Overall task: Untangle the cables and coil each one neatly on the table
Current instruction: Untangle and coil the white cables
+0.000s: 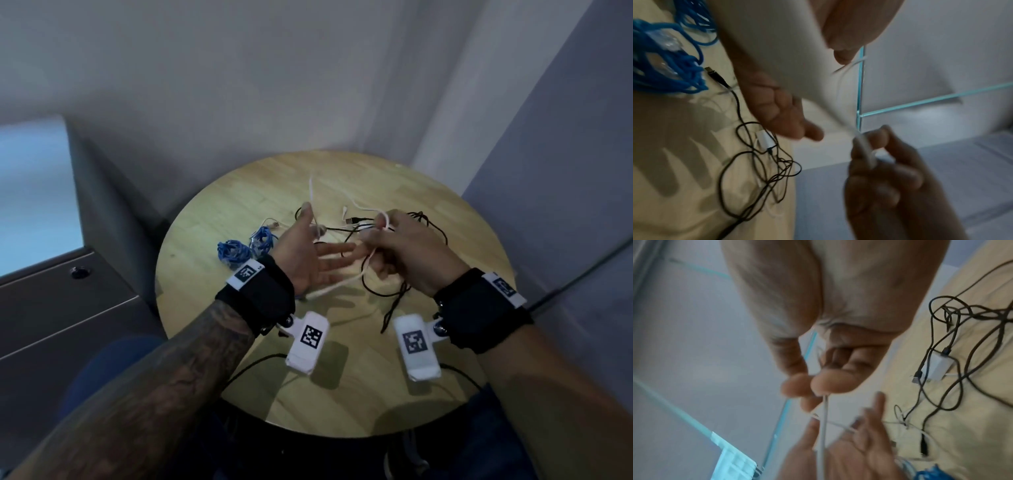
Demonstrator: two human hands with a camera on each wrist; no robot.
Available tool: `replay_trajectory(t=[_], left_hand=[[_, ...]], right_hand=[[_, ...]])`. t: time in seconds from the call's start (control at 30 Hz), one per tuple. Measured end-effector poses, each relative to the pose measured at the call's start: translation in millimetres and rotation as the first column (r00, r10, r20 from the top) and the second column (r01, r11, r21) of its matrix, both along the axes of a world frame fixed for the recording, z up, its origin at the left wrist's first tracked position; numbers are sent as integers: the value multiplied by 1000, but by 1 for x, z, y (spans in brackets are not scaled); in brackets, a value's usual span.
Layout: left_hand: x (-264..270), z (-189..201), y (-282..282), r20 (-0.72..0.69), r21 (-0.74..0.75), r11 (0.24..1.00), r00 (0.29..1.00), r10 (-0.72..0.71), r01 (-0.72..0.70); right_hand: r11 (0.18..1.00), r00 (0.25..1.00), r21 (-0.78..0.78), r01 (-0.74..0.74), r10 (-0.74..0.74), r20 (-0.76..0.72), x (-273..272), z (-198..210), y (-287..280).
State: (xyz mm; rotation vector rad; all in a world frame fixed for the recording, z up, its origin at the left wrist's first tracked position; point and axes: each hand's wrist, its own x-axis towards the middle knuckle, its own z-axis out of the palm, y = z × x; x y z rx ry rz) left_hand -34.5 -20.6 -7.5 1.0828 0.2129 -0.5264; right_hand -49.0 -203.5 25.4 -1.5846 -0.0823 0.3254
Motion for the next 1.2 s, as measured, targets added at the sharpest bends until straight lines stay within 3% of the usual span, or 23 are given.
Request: replay_trajectory(t=[0.13, 0.27, 0.37, 0.4, 0.47, 0.53, 0.57, 0.63, 0.73, 0.8, 0.93, 1.03, 1.1, 1.2], left_hand=[[-11, 1, -9, -35, 182, 960, 977, -212, 215], [-11, -1, -10, 26, 351, 904, 963, -269, 243], [-10, 0, -10, 56, 437, 857, 943, -329, 273], [-10, 1, -8, 51, 465, 843, 943, -329, 270], [-8, 2, -5, 34, 503, 821, 943, -331, 270], [-5, 0, -1, 7, 507, 811, 939, -342, 292], [-5, -1, 0, -7, 505, 810, 940, -341, 298], [-5, -2, 0, -13, 499, 818, 946, -324, 287], [-7, -1, -4, 10, 478, 834, 948, -319, 276], [-7, -3, -4, 8, 467, 829, 936, -352, 308], [-4, -7, 3, 13, 578, 753, 919, -394, 315], [-1, -10, 5, 90, 743, 639, 916, -391, 199], [0, -12, 5, 169, 794, 597, 903, -395, 113], [-4, -11, 2, 254, 680, 720, 877, -409, 139]], right_hand=[[961, 972, 174, 216, -229, 54, 1, 6, -1], [954, 920, 97, 283, -298, 255, -1, 3, -1], [949, 884, -205, 240, -127, 450, 2, 0, -9], [901, 852, -352, 255, -38, 522, 4, -1, -14], [725, 803, -613, 314, 141, 579, 8, -1, -23], [592, 791, -727, 348, 230, 566, 8, 2, -33], [589, 783, -727, 354, 238, 575, 9, 4, -36], [693, 774, -649, 315, 208, 598, 7, 7, -37], [902, 855, -414, 120, 119, 505, -3, 16, -27], [946, 883, -310, 94, 64, 465, -7, 20, -21], [877, 841, -438, 197, 79, 536, -2, 21, -30], [744, 854, -618, 254, 128, 505, 3, 13, -41], [702, 859, -660, 269, 135, 494, 6, 9, -42], [719, 850, -632, 290, 109, 515, 8, 6, -39]])
